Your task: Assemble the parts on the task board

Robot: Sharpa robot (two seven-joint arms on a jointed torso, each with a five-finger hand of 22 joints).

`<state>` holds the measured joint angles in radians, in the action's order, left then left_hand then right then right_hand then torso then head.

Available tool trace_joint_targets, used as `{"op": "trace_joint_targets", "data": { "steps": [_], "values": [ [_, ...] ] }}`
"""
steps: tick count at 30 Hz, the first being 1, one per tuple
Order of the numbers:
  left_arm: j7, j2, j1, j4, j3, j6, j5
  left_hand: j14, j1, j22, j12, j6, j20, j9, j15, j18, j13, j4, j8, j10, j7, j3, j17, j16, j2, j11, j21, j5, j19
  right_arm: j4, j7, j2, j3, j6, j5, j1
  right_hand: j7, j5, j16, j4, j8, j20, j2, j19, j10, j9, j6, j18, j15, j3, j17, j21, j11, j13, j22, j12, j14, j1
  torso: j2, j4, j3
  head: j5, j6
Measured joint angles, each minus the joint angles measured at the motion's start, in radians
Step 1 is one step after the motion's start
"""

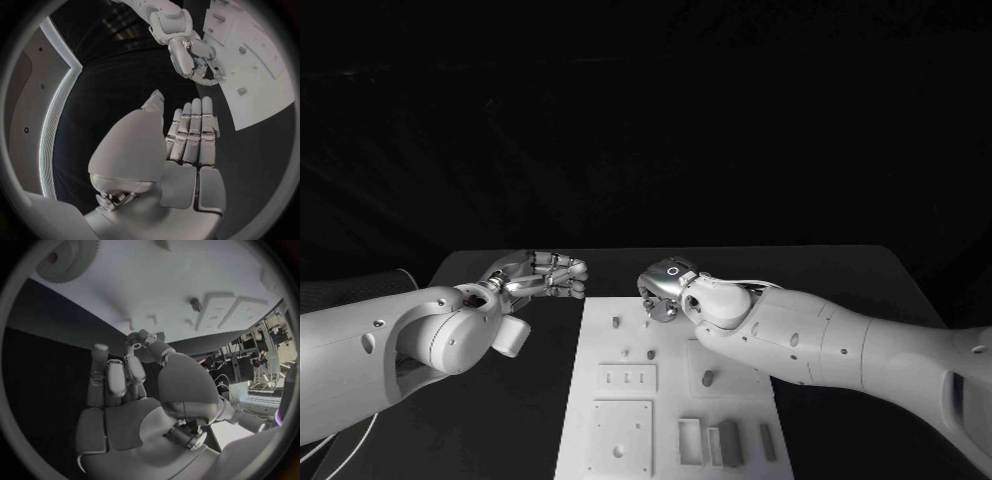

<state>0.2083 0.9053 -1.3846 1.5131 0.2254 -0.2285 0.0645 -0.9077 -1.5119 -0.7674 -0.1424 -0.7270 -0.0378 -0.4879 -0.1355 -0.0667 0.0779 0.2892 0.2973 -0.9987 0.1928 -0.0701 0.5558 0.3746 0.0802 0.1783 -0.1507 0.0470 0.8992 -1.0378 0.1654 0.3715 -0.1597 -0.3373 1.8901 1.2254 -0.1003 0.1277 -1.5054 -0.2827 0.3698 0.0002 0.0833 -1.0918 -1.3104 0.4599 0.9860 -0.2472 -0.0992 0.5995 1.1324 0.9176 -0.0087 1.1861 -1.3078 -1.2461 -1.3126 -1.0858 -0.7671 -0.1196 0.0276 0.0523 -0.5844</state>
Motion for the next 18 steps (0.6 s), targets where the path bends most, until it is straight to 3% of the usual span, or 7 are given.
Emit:
{"op": "trace_joint_targets", "data": {
  "steps": [6,18],
  "values": [
    [-0.001,0.0,-0.005,0.0,0.0,0.0,0.0,0.0,0.0,0.0,0.0,0.0,0.0,0.0,0.0,0.004,-0.001,0.0,0.0,0.0,0.0,0.0,0.001,0.0,0.0,0.0,0.0,0.0,0.0,0.001,0.0,-0.004,0.0,0.001,0.004,0.0,0.0,0.0,0.0,-0.002,0.001,-0.004,0.004,-0.004,0.0,0.001,0.0,0.006,0.0,0.002,-0.001,0.0,0.0,-0.001,0.0,0.0,0.0,0.004,-0.001,0.0006,0.0007,-0.004,-0.004],
    [-0.002,0.003,-0.009,0.003,0.0,0.0,0.0,0.0,-0.004,0.001,0.003,0.0,0.0,0.001,0.0,0.006,-0.001,0.0,-0.004,0.0,0.0,0.0,0.001,0.0,0.004,0.0,0.0,0.0,0.0,0.022,0.001,-0.005,0.0,0.016,0.007,-0.003,0.0,0.0,0.0,-0.003,0.001,-0.004,0.008,-0.004,0.0,0.014,-0.003,-0.001,0.0,0.003,-0.004,0.0,0.0,-0.002,0.0,0.0,0.0,0.0,-0.001,0.0027,0.0003,-0.01,-0.011]
  ]
}}
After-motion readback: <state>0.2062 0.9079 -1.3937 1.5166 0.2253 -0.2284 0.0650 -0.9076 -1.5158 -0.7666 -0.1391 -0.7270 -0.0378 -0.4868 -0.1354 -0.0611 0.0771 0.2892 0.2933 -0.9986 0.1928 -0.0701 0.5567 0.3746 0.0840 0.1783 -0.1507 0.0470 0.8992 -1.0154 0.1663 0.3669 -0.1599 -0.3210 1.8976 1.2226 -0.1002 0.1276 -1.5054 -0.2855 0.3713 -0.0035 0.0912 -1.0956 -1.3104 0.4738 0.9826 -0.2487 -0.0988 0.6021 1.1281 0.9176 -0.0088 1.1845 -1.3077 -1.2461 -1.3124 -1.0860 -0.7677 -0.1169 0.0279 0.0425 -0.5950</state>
